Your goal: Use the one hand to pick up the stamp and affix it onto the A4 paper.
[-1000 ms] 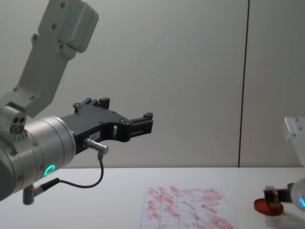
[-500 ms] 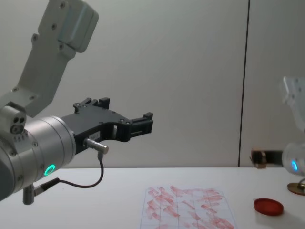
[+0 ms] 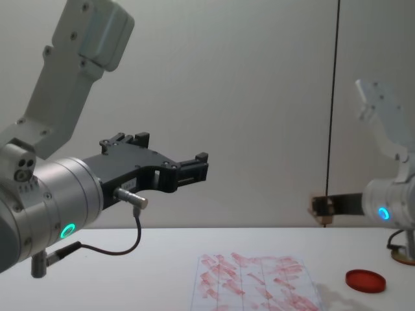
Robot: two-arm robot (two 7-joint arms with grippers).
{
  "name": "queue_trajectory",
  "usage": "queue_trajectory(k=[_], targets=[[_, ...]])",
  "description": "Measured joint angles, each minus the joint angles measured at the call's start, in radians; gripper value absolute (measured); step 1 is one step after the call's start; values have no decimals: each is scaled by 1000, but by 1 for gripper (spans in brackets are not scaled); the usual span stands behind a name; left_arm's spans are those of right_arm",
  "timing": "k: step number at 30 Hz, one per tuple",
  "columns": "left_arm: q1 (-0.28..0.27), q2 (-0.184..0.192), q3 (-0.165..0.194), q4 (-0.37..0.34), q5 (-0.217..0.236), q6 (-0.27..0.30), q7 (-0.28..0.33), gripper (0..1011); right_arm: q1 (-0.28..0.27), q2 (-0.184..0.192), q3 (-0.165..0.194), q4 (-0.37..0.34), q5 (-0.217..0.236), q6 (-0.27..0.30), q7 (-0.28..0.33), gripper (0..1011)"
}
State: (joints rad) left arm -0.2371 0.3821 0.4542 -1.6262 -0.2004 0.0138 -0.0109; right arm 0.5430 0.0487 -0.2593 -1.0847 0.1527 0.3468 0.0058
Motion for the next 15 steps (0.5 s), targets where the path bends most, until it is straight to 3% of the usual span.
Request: queue_trajectory(k=[5, 15], targets=[[0, 0, 0, 0, 0, 0, 0, 993, -41, -4, -28, -73, -27, 66, 10, 218], [0, 0, 0, 0, 0, 0, 0, 993, -91, -15, -69, -133, -72, 155, 17, 217]])
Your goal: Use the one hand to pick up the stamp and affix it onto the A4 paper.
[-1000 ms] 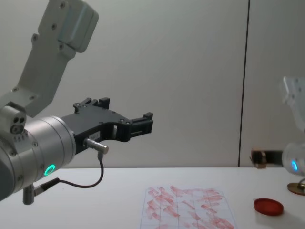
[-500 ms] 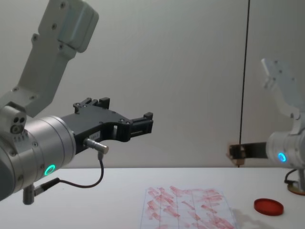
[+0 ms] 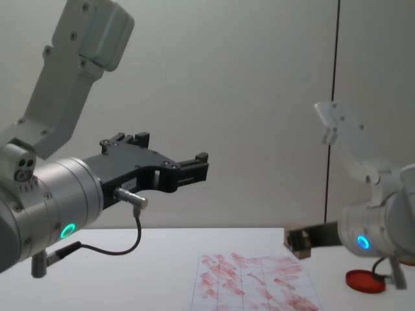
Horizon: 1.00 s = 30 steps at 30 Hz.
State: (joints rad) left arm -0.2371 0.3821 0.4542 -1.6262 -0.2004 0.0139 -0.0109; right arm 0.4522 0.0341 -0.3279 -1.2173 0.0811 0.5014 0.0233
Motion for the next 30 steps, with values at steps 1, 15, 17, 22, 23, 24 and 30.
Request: queue_trajectory(k=[1, 15, 17, 22, 23, 24, 30], targets=[[0, 0, 0, 0, 0, 0, 0, 993, -2, -1, -2, -3, -3, 5, 0, 217], [0, 0, 0, 0, 0, 0, 0, 993, -42, -2, -24, -21, -39, 59, -3, 218], [0, 0, 0, 0, 0, 0, 0, 993, -43, -3, -25, -11, -42, 54, -3, 216], [0, 0, 0, 0, 0, 0, 0, 993, -41, -6, -25, 19, -49, 36, 0, 218], [0, 0, 0, 0, 0, 0, 0, 993, -39, -8, -25, 31, -51, 27, 2, 217], [0, 0, 0, 0, 0, 0, 0, 993, -37, -8, -25, 38, -53, 21, 2, 218], [0, 0, 0, 0, 0, 0, 0, 993, -24, -17, -26, 93, -60, -7, 7, 218]])
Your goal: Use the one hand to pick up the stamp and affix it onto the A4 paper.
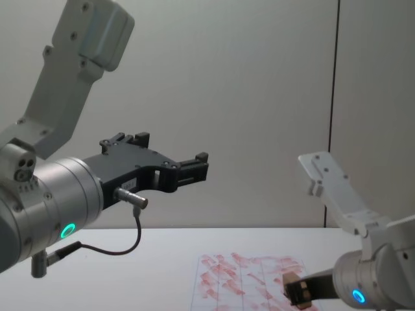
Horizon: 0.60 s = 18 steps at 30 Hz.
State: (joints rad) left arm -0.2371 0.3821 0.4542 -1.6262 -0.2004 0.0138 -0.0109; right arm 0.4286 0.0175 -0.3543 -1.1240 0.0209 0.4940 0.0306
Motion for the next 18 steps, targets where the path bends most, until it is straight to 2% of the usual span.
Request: queue_trajectory(k=[18], targets=[[0, 0, 0, 0, 0, 0, 0, 993, 40, -24, -2, 131, -15, -49, 2, 218]])
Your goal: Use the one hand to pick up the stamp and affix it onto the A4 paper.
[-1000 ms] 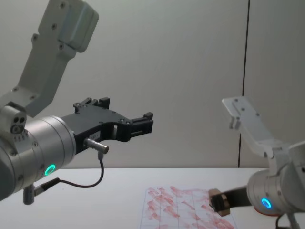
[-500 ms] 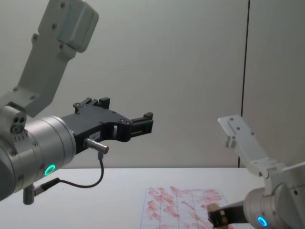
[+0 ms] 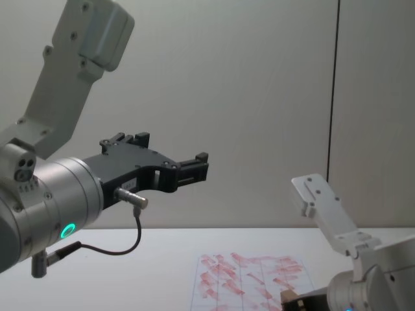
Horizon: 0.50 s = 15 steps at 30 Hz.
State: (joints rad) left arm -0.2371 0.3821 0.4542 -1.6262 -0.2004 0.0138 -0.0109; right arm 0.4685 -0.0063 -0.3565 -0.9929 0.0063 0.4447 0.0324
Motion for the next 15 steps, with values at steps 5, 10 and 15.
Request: queue_trajectory(k=[5, 10, 15], targets=[[0, 0, 0, 0, 0, 0, 0, 993, 10, -6, 2, 27, -1, -8, -4, 218], [0, 0, 0, 0, 0, 0, 0, 993, 19, -11, 6, 49, 4, -12, -8, 218], [0, 0, 0, 0, 0, 0, 0, 993, 28, -16, 11, 74, 16, -13, -14, 218]])
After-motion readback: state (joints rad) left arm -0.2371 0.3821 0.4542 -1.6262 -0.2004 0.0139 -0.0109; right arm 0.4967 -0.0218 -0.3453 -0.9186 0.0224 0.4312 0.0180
